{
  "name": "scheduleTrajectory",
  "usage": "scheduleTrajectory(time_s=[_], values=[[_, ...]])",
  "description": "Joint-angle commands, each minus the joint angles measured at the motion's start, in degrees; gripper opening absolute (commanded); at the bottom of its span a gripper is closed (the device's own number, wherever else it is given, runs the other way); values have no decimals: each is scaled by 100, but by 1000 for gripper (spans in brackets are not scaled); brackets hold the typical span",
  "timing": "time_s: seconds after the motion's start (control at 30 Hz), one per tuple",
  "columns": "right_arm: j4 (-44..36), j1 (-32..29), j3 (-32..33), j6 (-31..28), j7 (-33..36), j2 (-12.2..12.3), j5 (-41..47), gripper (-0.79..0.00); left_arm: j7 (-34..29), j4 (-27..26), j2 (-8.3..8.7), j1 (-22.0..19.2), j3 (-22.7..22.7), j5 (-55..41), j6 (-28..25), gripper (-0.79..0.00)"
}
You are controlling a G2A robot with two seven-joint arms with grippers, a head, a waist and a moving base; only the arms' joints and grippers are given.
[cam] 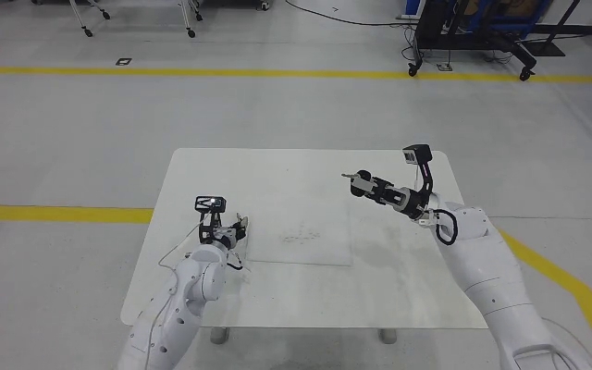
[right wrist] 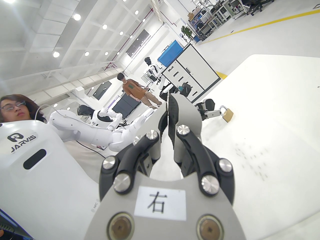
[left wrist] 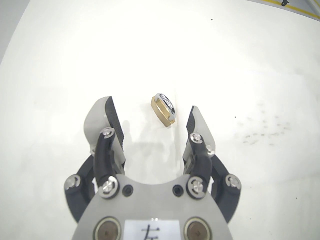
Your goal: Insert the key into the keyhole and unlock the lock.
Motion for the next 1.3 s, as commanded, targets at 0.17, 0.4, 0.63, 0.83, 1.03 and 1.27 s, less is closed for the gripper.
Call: scheduleTrajectory(time_s=[0.17,0.4,0.63,0.83,1.03,1.27], values=[[0,0,0,0,0,0,0,-785,4,188,-68,-129,88,-125,3,-453],[0,0,0,0,0,0,0,-785,31,400,-128,-241,71,-321,90,-465],[0,0,0,0,0,0,0,-785,74,680,-200,-462,145,-427,65,-496],[0,0,0,0,0,0,0,-785,50,789,-242,-542,204,-438,-7,-785],[0,0,0,0,0,0,0,-785,188,457,-226,-335,-76,-684,-44,-785],[0,0,0,0,0,0,0,-785,1555,-483,-242,402,-1201,-2921,-638,-785]])
